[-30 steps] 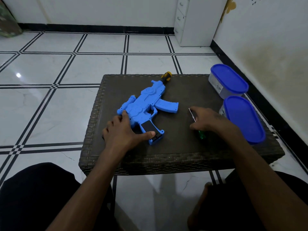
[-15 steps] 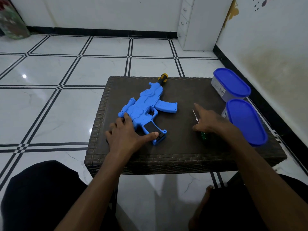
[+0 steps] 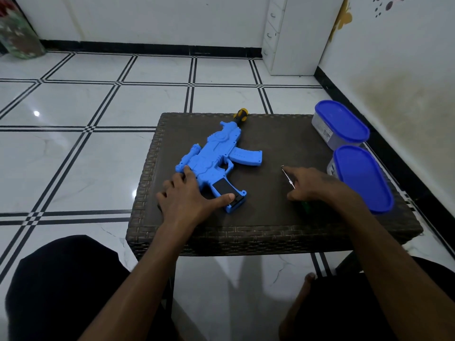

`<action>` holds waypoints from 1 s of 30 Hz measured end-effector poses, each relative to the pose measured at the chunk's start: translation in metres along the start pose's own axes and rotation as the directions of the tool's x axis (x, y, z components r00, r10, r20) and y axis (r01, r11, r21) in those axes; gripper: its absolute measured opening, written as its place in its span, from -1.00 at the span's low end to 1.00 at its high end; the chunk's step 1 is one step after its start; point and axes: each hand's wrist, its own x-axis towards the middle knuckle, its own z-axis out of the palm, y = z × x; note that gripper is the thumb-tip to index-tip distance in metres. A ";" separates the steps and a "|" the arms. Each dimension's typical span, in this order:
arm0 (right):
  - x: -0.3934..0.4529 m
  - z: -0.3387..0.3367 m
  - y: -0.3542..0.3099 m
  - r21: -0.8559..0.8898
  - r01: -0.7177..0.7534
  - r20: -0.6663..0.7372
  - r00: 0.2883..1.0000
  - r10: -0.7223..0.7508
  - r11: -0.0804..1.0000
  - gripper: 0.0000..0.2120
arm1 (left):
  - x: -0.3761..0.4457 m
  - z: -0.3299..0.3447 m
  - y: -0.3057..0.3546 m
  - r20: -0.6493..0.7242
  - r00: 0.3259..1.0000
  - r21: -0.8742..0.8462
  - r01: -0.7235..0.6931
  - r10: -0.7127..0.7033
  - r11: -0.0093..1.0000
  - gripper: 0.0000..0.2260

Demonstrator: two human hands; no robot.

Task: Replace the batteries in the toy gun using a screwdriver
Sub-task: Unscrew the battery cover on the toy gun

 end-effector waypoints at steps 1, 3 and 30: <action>0.000 -0.001 -0.002 -0.013 -0.006 0.014 1.000 0.006 1.000 -0.13 | 0.000 0.000 0.000 0.002 1.000 -0.002 0.002 -0.002 1.000 0.16; 0.001 -0.003 -0.004 -0.018 -0.017 0.029 0.999 0.018 1.000 -0.13 | 0.000 0.000 0.000 0.005 1.000 -0.007 0.004 -0.004 1.000 0.16; -0.009 0.027 -0.026 0.048 0.328 -0.314 0.902 -0.297 0.944 -0.56 | -0.015 0.004 -0.015 -0.206 0.974 0.268 -0.036 0.094 0.963 -0.42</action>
